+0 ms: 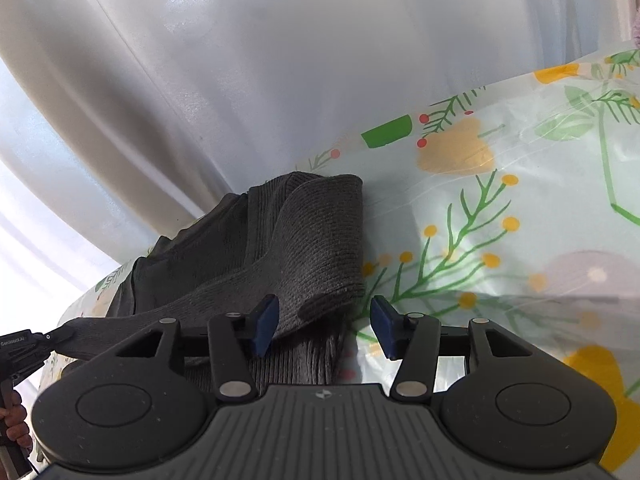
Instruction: Fold small clothes
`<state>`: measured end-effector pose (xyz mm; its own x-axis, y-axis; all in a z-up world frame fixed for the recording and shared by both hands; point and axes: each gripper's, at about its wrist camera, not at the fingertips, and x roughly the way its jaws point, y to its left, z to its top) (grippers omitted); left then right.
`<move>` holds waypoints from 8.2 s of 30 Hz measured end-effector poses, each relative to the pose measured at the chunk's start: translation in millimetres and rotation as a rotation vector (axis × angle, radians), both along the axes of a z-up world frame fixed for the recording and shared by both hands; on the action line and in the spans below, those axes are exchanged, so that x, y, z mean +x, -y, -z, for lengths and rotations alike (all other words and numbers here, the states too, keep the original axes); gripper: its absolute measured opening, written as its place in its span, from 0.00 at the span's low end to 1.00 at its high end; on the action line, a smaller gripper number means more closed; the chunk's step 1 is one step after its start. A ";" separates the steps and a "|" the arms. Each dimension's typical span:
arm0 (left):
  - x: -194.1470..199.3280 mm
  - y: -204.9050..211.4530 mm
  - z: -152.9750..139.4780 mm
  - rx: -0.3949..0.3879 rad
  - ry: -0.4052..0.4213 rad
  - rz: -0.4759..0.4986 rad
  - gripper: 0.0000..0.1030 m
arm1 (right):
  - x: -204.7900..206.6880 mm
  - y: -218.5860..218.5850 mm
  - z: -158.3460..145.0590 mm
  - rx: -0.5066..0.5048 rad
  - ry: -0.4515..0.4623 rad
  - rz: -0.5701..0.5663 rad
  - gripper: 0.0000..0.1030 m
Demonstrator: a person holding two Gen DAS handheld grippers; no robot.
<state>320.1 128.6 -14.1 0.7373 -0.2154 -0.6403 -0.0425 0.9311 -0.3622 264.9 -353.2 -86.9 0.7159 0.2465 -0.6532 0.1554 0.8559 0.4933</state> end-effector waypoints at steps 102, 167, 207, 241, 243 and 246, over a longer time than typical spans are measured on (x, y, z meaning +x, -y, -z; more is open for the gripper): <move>38.7 52.9 53.8 0.316 0.045 0.090 0.16 | 68.5 -99.6 33.0 -0.551 0.110 -0.191 0.25; -92.4 -57.7 -13.2 -0.170 0.267 -0.025 0.43 | -45.2 -99.8 6.9 -0.090 0.009 -0.204 0.46; -73.0 -46.5 58.3 -0.121 0.005 -0.138 0.52 | 69.3 -120.3 -15.7 -0.307 0.146 -0.200 0.03; -48.0 -35.3 49.6 0.003 -0.055 -0.069 0.55 | 88.7 -81.0 -6.7 -0.526 0.193 -0.086 0.04; -47.0 -35.6 46.8 -0.002 -0.065 -0.068 0.55 | 90.7 -78.8 -3.0 -0.604 0.181 -0.053 0.05; -52.1 -33.0 35.7 -0.006 -0.050 -0.054 0.55 | 95.4 -66.6 2.7 -0.584 0.094 -0.009 0.06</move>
